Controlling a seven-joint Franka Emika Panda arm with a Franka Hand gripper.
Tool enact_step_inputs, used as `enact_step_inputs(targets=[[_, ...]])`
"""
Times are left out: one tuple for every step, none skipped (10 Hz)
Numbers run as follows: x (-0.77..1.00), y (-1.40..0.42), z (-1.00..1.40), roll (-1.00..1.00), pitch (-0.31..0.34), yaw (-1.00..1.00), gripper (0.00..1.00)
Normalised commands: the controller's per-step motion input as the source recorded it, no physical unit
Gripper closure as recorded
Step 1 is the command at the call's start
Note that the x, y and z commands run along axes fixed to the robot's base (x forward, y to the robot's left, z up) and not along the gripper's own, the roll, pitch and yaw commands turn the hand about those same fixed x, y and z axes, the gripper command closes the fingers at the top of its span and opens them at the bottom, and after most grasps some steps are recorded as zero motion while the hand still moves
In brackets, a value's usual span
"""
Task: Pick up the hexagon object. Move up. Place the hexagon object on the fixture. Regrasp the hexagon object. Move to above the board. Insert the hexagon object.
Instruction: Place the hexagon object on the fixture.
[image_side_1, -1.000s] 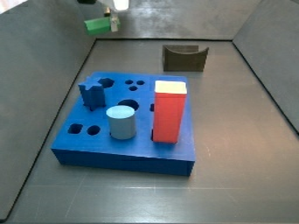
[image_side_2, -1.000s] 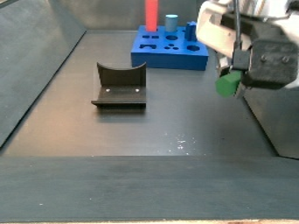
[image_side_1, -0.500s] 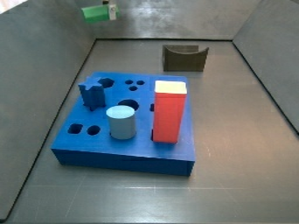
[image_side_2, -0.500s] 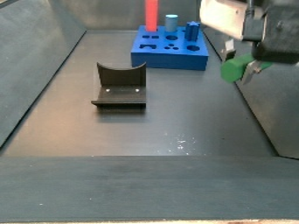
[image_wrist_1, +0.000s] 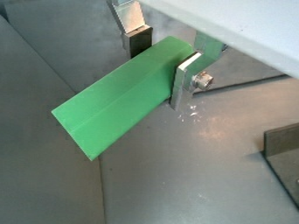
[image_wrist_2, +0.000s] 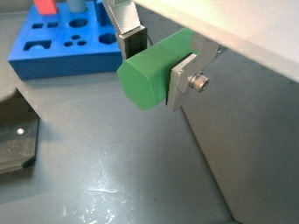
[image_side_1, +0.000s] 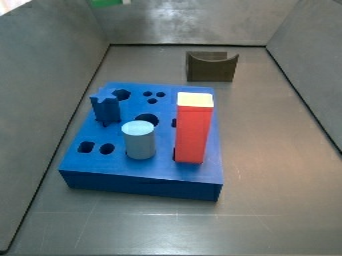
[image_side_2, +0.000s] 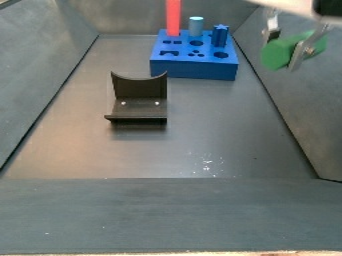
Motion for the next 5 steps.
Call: enact_step_inputs(targets=[[1.0,-0.38,0.01,0.03,-0.034,1.0,1.0],[1.0,-0.38,-0.03,0.03,-0.027,1.0,1.0],[1.0,-0.36,-0.03,0.03,-0.029,1.0,1.0],[1.0,-0.33,-0.02,0.02,-0.027,1.0,1.0],[1.0,-0.31,-0.03,0.01,-0.028,1.0,1.0]])
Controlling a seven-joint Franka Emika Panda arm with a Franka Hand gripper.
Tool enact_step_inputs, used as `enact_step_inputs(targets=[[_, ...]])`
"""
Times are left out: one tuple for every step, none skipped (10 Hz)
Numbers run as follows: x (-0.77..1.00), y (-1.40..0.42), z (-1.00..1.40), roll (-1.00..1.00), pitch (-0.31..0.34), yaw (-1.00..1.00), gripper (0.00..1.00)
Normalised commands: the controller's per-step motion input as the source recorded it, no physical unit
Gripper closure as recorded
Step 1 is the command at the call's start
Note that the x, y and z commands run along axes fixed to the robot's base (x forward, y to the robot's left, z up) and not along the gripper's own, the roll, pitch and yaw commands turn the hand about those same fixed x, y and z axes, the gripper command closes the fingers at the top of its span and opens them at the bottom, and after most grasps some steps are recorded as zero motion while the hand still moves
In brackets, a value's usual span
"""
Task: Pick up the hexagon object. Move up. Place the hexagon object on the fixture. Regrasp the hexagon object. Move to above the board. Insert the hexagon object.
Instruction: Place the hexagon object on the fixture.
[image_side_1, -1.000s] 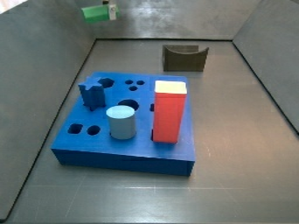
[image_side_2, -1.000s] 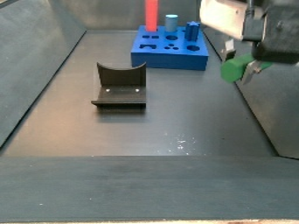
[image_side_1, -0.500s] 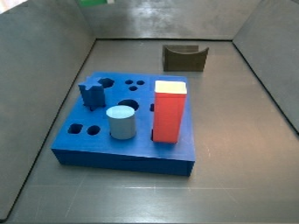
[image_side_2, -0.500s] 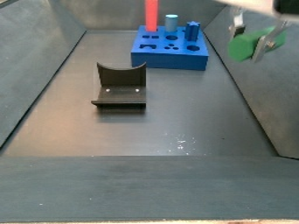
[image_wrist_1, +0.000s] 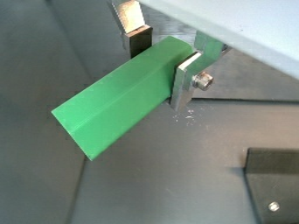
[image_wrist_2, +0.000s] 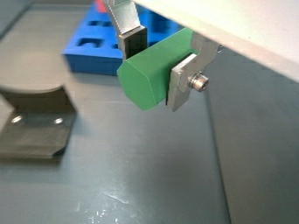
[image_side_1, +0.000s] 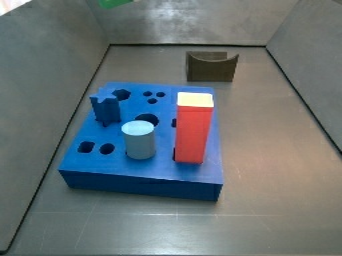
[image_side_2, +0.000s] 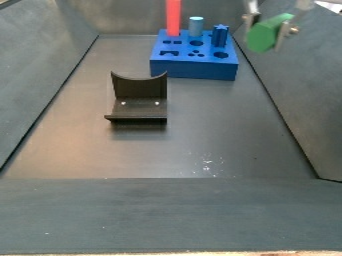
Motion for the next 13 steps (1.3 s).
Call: enact_step_inputs(targets=[[1.0,-0.29,-0.03,0.01,-0.029,1.0,1.0],[1.0,-0.27,-0.03,0.0,-0.03,1.0,1.0],[1.0,-0.25,-0.03,-0.01,-0.032,1.0,1.0],[1.0,-0.24,-0.04,-0.02,-0.033,1.0,1.0],[1.0,-0.22,-0.04,-0.03,-0.036,1.0,1.0],[1.0,-0.21,-0.04,-0.04,-0.038,1.0,1.0],[1.0,-0.19,-0.04,-0.07,-0.039,1.0,1.0],[1.0,-0.18,-0.04,-0.09,-0.038,0.89,1.0],[1.0,-0.16,-0.04,-0.1,-0.026,0.55,1.0],[1.0,-0.15,-0.04,-0.11,-0.015,0.36,1.0],[1.0,0.2,0.01,-1.0,0.071,0.19,1.0],[1.0,0.23,0.01,-1.0,0.076,0.17,1.0],[1.0,0.21,0.01,-1.0,0.1,0.12,1.0]])
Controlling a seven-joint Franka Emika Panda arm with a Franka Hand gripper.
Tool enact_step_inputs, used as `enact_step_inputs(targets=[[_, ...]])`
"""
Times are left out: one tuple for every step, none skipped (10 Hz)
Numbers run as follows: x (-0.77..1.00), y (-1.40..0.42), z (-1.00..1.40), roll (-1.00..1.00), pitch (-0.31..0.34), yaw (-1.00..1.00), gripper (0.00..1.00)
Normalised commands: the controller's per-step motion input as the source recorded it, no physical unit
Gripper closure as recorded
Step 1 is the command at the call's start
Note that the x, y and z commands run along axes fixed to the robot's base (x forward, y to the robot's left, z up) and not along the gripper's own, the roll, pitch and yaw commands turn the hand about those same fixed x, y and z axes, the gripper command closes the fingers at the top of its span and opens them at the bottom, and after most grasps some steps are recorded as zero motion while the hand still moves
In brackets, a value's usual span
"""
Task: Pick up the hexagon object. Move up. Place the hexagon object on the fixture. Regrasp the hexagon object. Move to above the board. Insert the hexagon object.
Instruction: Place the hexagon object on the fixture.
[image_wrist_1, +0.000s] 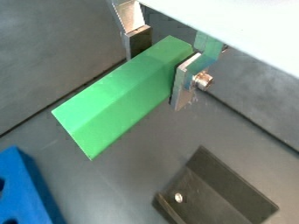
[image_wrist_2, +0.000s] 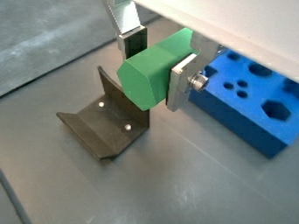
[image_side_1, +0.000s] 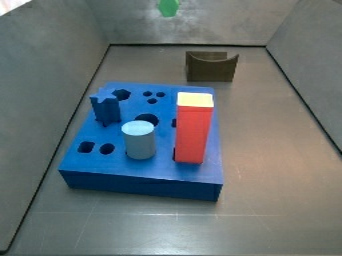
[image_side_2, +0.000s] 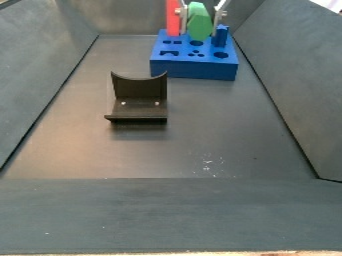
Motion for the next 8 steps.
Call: enact_step_inputs(targets=[[1.0,0.19,0.01,-1.0,0.115,0.1,1.0],[1.0,0.16,0.0,-1.0,0.147,0.07,1.0],[1.0,0.15,0.0,-1.0,0.155,0.06,1.0],[1.0,0.13,-0.01,-1.0,0.165,0.03,1.0],[1.0,0.12,-0.01,-1.0,0.176,0.01,1.0],[1.0,0.11,-0.02,-1.0,0.186,-0.03,1.0],[1.0,0.1,-0.02,-0.94,0.179,-0.06,1.0],[1.0,0.09,-0.02,-0.76,0.148,-0.09,1.0]])
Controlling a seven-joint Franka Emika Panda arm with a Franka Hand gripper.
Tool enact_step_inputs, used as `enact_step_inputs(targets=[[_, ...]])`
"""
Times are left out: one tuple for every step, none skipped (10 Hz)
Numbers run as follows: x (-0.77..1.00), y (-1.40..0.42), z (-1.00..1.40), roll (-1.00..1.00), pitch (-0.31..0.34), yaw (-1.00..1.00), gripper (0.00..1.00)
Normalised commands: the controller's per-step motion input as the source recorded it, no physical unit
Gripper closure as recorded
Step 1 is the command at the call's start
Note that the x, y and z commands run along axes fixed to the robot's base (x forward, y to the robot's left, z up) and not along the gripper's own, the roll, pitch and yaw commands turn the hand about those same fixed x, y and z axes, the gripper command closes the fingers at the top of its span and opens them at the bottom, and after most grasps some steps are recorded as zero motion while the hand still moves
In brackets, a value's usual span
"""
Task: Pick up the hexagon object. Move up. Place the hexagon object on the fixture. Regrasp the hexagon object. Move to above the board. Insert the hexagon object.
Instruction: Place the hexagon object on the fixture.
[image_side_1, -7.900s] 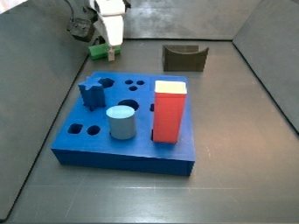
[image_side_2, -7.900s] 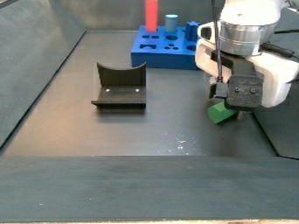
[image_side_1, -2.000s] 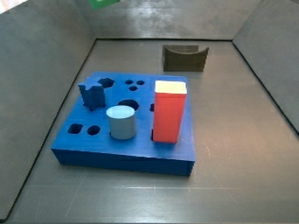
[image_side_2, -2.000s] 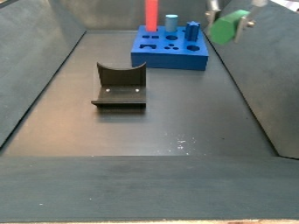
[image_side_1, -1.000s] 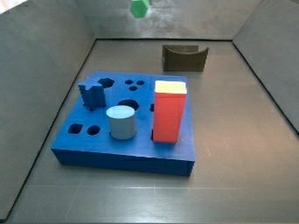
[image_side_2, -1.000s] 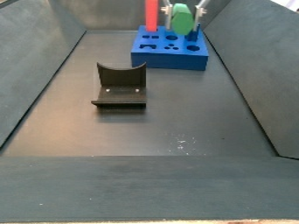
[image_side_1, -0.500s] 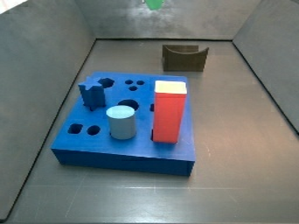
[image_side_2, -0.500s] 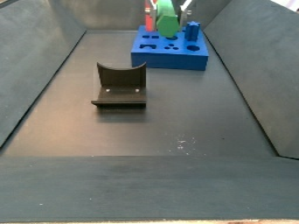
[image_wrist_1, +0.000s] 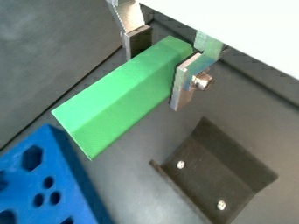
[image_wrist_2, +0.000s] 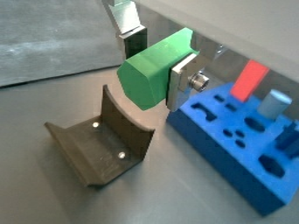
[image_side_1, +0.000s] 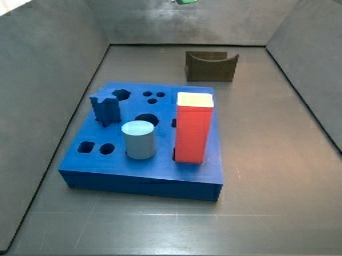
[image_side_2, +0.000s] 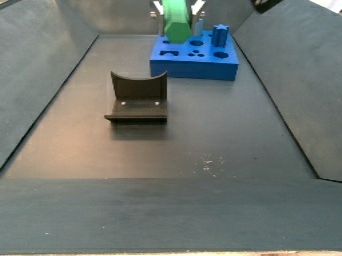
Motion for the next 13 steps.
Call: enact_step_inputs(targets=[[1.0,0.09,-0.02,-0.66,0.134,-0.09,1.0],[1.0,0.08,-0.03,-0.43,0.101,-0.1,1.0],[0.99,0.08,-0.03,-0.33,0.09,-0.1,1.0],[0.9,0.05,-0.02,-0.21,0.073,-0.1,1.0],[0.82,0.04,-0.02,-0.18,0.057,-0.09,1.0],[0.72,0.04,-0.02,-0.18,0.049,-0.07,1.0],[0.65,0.04,-0.02,-0.18,0.053,-0.06,1.0],[0.59,0.04,-0.01,-0.18,0.061,-0.06,1.0],[0.52,0.04,-0.02,-0.18,0.069,-0.05,1.0],[0.47,0.04,-0.02,-0.17,0.072,-0.05,1.0],[0.41,0.04,-0.02,-0.17,0.08,-0.05,1.0],[0.36,0.03,-0.02,-0.17,0.091,-0.05,1.0],[0.31,0.03,-0.01,-0.17,0.097,-0.04,1.0]])
